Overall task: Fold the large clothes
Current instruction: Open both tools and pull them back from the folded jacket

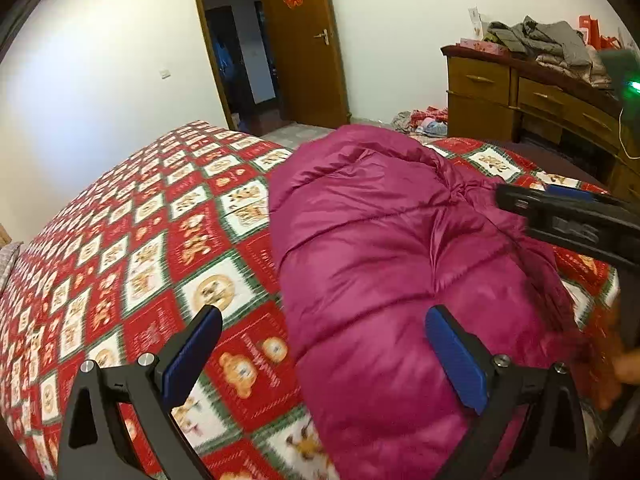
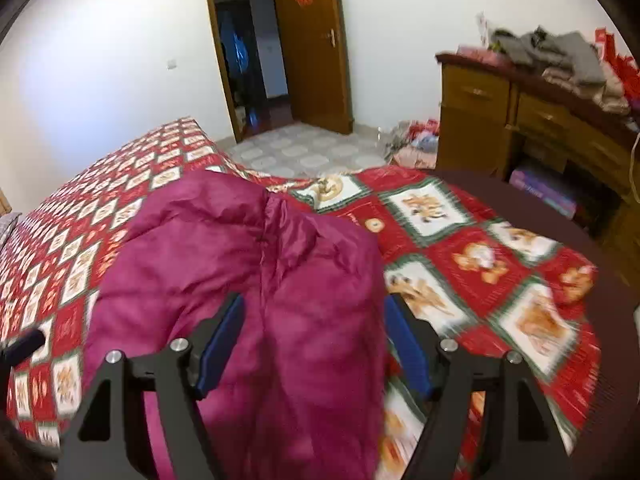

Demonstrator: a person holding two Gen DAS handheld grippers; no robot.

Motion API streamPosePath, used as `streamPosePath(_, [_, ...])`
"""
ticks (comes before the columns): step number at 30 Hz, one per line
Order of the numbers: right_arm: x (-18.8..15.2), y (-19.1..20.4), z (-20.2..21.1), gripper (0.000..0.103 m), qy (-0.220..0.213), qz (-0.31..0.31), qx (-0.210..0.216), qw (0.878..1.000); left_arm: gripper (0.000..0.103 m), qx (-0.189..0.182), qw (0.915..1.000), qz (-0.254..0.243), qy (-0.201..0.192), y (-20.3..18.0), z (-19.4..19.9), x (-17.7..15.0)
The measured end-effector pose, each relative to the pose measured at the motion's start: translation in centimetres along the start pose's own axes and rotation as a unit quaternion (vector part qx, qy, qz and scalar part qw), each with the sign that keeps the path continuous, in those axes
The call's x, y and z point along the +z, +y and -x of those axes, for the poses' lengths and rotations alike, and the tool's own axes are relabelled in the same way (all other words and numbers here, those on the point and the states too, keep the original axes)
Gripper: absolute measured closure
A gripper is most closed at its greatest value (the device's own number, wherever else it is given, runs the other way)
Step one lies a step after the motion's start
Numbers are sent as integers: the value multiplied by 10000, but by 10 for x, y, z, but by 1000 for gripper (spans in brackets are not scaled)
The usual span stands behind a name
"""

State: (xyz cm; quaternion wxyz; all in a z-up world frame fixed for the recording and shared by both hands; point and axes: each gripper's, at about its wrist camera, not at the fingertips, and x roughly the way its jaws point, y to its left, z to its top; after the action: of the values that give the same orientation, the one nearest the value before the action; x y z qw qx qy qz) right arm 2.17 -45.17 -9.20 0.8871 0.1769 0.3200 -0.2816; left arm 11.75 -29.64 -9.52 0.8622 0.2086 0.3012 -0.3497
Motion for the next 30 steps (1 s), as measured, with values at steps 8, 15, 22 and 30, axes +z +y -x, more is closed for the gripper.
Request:
streamPosePath(8, [-39, -7, 74, 27, -196, -276, 85, 9994, 1, -56, 9989, 143, -451, 1, 61, -23])
streamPosePath(15, [-57, 3, 108, 27, -453, -270, 218, 9984, 1, -147, 9968, 340, -714, -2, 106, -39])
streamPosePath(22, [-72, 17, 138, 18, -670, 12, 354, 9971, 1, -69, 9943, 536, -920, 0, 138, -42])
streamPosePath(30, [-72, 19, 140, 13, -710, 29, 339, 9969, 1, -37, 9925, 564, -1086, 4, 149, -43])
